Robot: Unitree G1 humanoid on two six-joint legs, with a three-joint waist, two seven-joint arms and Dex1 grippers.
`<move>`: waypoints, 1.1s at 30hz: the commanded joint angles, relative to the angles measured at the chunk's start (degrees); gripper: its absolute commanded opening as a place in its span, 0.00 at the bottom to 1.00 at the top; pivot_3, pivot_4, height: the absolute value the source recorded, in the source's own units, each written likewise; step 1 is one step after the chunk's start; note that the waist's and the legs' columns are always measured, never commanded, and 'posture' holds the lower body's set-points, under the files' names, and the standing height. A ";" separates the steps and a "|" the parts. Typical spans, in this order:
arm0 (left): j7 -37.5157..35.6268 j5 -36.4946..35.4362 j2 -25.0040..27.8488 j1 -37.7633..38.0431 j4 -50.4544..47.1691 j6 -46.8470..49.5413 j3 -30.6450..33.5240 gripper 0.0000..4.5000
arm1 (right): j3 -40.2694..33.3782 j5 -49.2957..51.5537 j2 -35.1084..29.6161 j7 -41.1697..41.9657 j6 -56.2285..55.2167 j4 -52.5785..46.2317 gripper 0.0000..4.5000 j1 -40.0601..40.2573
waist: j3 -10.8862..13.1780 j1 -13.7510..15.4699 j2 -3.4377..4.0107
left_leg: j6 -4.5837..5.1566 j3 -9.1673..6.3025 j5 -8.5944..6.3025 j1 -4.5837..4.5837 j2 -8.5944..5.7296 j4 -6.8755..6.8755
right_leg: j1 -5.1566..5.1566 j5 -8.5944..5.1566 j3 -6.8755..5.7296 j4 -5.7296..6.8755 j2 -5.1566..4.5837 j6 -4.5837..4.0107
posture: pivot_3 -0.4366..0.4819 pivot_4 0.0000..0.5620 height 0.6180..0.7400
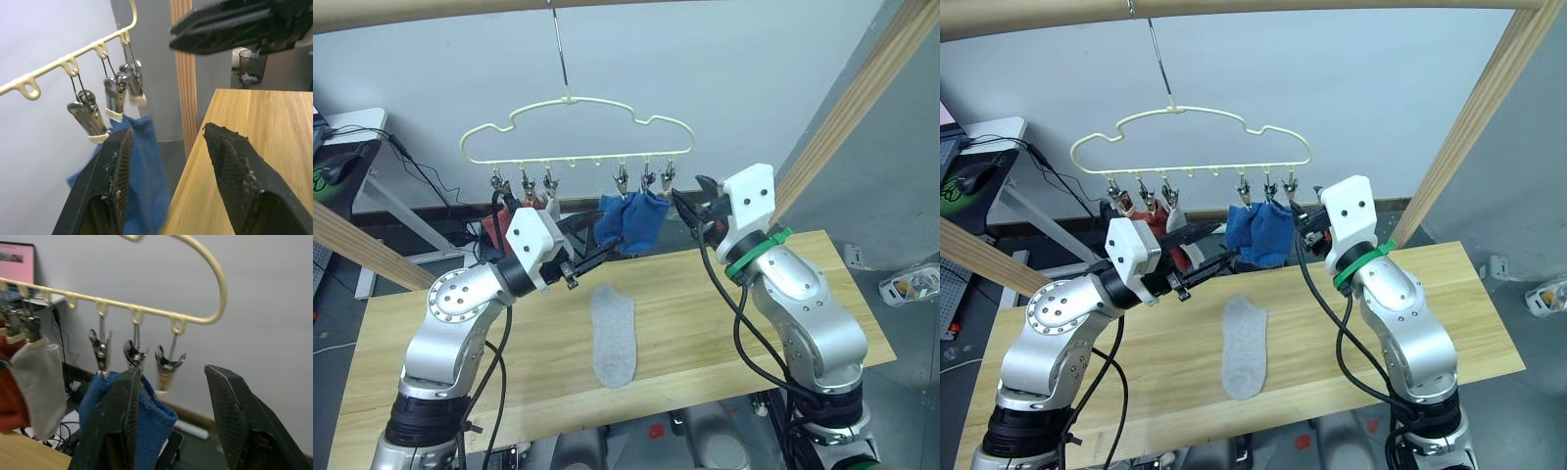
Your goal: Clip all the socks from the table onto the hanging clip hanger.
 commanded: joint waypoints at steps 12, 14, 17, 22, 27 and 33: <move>-1.81 -0.46 0.40 -2.83 0.89 -0.55 -0.30 0.56 | -1.55 -1.48 4.00 -3.94 -1.91 6.84 0.48 -4.28 | 0.00 0.00 0.00 | 0.00 0.00 0.00 -0.02 0.01 0.00 | 0.00 0.00 0.01 -0.02 0.01 0.00 | 0.29 0.44 1.00; -1.80 -0.56 0.40 -3.28 1.05 -0.37 -0.36 0.56 | -1.56 -1.84 4.04 -4.21 -2.86 7.87 0.48 -4.68 | 0.00 0.00 0.00 | 0.00 0.00 0.00 -0.02 0.01 0.00 | -0.01 0.00 0.01 -0.01 0.01 0.00 | 0.29 0.44 1.00; -1.84 -0.58 0.32 -3.88 1.29 -0.25 -0.50 0.56 | -1.39 -2.45 4.30 -4.62 -4.44 9.65 0.48 -5.46 | 0.00 -0.02 0.00 | 0.00 0.01 0.00 -0.01 0.01 0.00 | -0.01 0.01 0.03 -0.01 0.01 0.00 | 0.29 0.43 1.00; -1.84 -0.64 0.30 -4.38 1.40 -0.15 -0.67 0.56 | -1.09 -2.95 5.54 -5.09 -6.42 11.92 0.48 -6.46 | 0.00 -0.05 0.00 | 0.00 0.01 0.00 -0.02 0.02 0.00 | -0.01 0.01 0.02 -0.01 0.01 0.00 | 0.29 0.43 1.00; -1.80 -0.63 0.36 -4.67 1.44 -0.09 -0.77 0.56 | -1.02 -3.38 7.08 -5.19 -7.75 13.77 0.48 -7.39 | 0.00 -0.03 0.00 | 0.00 0.01 0.00 -0.02 0.03 -0.01 | -0.01 0.01 0.03 -0.01 0.01 0.00 | 0.29 0.43 1.00; -1.70 -0.69 0.38 -4.72 1.21 0.13 -0.74 0.56 | -0.56 -4.16 7.09 -5.08 -7.96 13.53 0.48 -7.58 | 0.00 -0.01 0.00 | 0.00 0.00 0.00 -0.03 0.03 -0.01 | -0.01 0.01 0.02 -0.01 -0.01 -0.01 | 0.30 0.43 1.00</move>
